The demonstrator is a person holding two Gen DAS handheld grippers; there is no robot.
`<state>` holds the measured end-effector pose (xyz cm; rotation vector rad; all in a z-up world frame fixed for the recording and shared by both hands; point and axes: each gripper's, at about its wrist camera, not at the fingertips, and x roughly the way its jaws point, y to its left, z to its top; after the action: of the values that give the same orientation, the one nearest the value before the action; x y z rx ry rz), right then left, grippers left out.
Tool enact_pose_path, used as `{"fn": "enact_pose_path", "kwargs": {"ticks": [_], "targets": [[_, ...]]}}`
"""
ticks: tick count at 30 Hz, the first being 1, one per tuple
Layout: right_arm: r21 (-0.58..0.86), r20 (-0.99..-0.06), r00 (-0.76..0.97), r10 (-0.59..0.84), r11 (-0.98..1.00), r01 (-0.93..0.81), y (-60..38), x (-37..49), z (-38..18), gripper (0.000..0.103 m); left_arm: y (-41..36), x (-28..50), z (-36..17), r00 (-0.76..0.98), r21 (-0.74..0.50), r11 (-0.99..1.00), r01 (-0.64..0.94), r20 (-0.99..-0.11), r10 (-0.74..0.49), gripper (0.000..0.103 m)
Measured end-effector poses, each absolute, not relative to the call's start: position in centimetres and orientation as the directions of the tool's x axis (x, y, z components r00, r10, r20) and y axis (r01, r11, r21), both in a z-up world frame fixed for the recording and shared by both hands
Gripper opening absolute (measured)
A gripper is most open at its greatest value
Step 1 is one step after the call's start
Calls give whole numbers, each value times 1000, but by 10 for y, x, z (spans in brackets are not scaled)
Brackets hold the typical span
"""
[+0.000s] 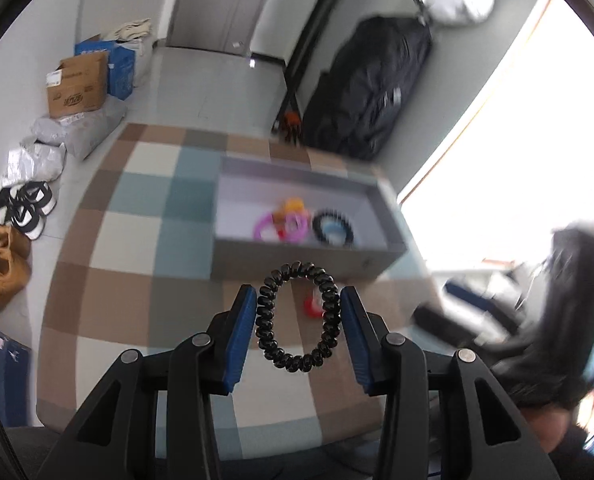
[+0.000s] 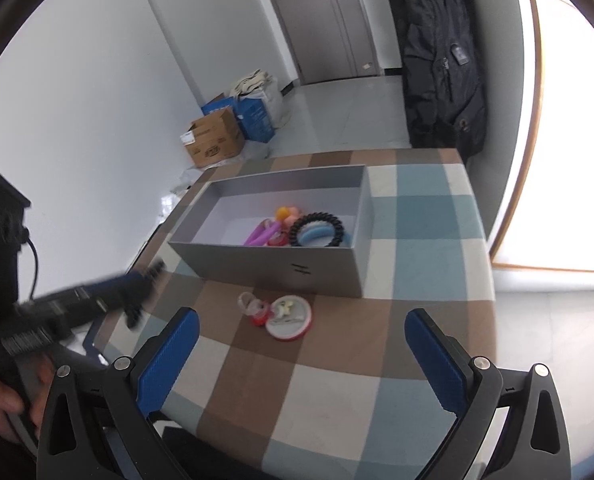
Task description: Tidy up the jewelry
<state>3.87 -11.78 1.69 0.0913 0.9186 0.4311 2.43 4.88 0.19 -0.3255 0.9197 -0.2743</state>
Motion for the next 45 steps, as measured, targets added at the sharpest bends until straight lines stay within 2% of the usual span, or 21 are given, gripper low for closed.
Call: {"fn": "enact_pose_path", "kwargs": {"ticks": [2,6,8,11,15,18,27,30,40,45], "targets": [[251,-752,520,405,905,-343,-110,39,15,98,60,29,5,593,-410,909,74,-715,-371,37],[245,-762,485,429,884,-398,-91,40,8,79,74,40,4,601,-447,894,44,-703,-381,37],[236,-766,466,443,868,-437,-79,39,4,73,83,45,3,605,-457,889,28,-701,-379,37],[185,-775,460,433,852,-489,-63,37,-1,63,98,46,2,608,-490,872,3,-691,-391,37],[122,-798,452,398,842,-526,-43,37,-10,44,111,44,4,613,-518,855,-17,-681,-400,37],[73,-806,467,363,844,-531,-33,40,-15,39,118,46,3,614,-533,846,-31,-678,-404,37],[-27,-816,510,270,865,-501,-21,49,-22,8,120,46,2,597,-549,836,-14,-675,-434,37],[-51,-815,521,255,863,-502,-18,49,-23,3,120,46,2,592,-551,834,-7,-675,-441,37],[-70,-801,541,255,859,-508,-17,47,-18,3,119,46,1,582,-550,835,-1,-680,-446,37],[-22,-785,539,305,856,-517,-19,45,-9,3,116,46,0,575,-543,840,1,-687,-445,37]]}}
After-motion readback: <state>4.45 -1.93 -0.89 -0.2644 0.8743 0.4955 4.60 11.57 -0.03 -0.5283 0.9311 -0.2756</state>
